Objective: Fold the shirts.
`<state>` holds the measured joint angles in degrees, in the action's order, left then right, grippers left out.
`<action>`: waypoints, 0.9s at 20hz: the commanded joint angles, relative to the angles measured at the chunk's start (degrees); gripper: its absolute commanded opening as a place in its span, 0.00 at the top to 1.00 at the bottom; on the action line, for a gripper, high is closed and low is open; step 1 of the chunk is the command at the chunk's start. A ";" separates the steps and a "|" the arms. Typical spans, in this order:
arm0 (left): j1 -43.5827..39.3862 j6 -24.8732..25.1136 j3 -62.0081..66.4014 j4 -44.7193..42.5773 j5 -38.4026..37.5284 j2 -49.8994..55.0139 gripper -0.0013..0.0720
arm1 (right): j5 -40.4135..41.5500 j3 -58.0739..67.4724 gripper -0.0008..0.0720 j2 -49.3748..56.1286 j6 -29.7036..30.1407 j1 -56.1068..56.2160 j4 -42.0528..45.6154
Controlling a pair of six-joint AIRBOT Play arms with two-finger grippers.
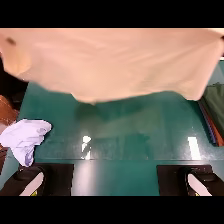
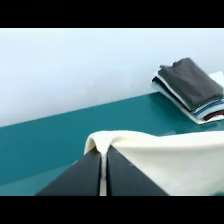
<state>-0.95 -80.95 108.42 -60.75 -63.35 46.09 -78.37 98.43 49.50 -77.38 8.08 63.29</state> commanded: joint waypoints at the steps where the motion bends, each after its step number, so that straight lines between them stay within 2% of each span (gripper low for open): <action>1: 0.04 -1.27 3.52 -0.57 -2.25 -0.96 0.95 | -1.51 5.20 0.97 -1.33 -2.29 -0.17 1.40; 5: 0.04 -1.11 1.53 -6.73 -6.34 5.44 0.95 | -6.43 7.96 0.97 6.71 -6.56 -0.15 1.25; 8: 0.07 -1.14 -3.96 -12.15 -7.96 14.95 0.95 | -7.10 3.04 0.97 15.12 -7.26 -0.15 1.25; 12: 0.07 -1.25 -13.16 -12.09 -4.15 31.12 0.95 | -6.51 -6.03 0.97 28.79 -7.19 -0.02 1.25; 15: 0.07 -2.19 -14.67 -11.58 -1.42 42.93 0.95 | -2.14 -9.14 0.96 38.18 -7.04 0.00 0.68; 17: 0.07 -2.21 -14.67 -10.99 -0.44 47.23 0.95 | 0.09 -9.09 0.96 42.16 -6.88 -0.04 -0.28; 18: 0.07 -2.16 -14.67 -10.97 -0.09 48.15 0.91 | 1.09 -8.90 0.96 43.60 -6.34 -0.09 -2.19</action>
<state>-0.93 -82.89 94.74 -72.01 -65.28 87.72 -80.58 90.65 86.91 -84.38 8.01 63.64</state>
